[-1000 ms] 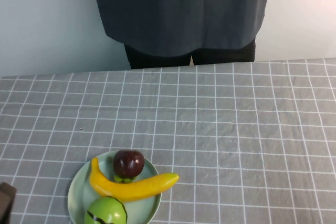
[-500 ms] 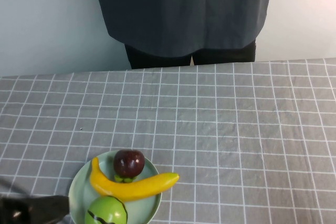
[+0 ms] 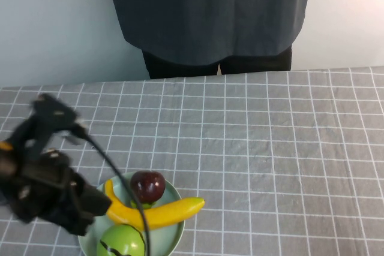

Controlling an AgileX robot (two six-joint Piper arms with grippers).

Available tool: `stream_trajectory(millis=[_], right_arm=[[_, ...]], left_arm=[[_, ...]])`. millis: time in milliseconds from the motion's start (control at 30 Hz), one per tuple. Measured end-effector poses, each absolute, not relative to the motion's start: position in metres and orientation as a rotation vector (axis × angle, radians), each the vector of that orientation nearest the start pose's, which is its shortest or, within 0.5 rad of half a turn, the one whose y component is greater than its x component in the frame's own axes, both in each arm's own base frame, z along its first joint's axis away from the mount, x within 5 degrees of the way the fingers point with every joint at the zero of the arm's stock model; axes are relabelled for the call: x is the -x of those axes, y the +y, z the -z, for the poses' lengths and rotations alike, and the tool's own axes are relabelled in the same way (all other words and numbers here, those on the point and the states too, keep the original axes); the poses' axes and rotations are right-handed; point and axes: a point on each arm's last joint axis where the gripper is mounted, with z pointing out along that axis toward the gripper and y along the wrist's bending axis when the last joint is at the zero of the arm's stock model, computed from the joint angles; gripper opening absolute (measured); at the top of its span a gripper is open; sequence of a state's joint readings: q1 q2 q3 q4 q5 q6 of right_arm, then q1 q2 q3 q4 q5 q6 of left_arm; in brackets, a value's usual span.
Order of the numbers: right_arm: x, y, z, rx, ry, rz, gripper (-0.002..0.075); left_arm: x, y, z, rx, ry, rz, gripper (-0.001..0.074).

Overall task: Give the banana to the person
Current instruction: Pick up the banana

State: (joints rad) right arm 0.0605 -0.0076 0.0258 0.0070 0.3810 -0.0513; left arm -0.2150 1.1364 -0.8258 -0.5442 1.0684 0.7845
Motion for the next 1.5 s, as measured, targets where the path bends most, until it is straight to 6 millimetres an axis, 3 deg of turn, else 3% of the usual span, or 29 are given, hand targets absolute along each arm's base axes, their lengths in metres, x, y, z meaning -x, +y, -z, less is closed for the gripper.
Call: stream_trajectory(millis=[233,333,400,567,700,800,1000,1500], right_arm=[[-0.052,0.003,-0.171,0.101,1.88,-0.013,-0.0006],[-0.052,0.003,-0.171,0.101,1.88,-0.013,-0.0007],[-0.052,0.003,-0.171,0.101,1.88,-0.013,-0.0006],[-0.052,0.003,-0.171,0.101,1.88,-0.013,-0.0006],[-0.052,0.003,-0.171,0.101,1.88,-0.013,-0.0006],[-0.052,0.003,-0.171,0.101,1.878,-0.013,-0.0006],[-0.052,0.003,-0.171,0.101,1.878,-0.013,-0.0006],[-0.052,0.003,-0.171,0.101,1.874,-0.013,-0.0006]], left_arm=[[-0.206,-0.121,-0.271,-1.529,2.339,0.444,-0.0004],[-0.217,-0.135,-0.262,-1.662,2.285,0.423,0.0009],[-0.227,-0.142,-0.253,-1.709,2.288,0.408,0.0069],[-0.249,-0.146,-0.226,-1.839,2.295,0.296,0.0348],[-0.26,-0.141,-0.204,-2.044,2.23,0.164,0.0433],[-0.266,-0.14,-0.191,-2.142,2.173,0.113,0.0447],[-0.278,-0.144,-0.174,-2.158,2.11,0.058,0.045],[-0.285,-0.146,-0.164,-2.239,2.013,0.03,0.0452]])
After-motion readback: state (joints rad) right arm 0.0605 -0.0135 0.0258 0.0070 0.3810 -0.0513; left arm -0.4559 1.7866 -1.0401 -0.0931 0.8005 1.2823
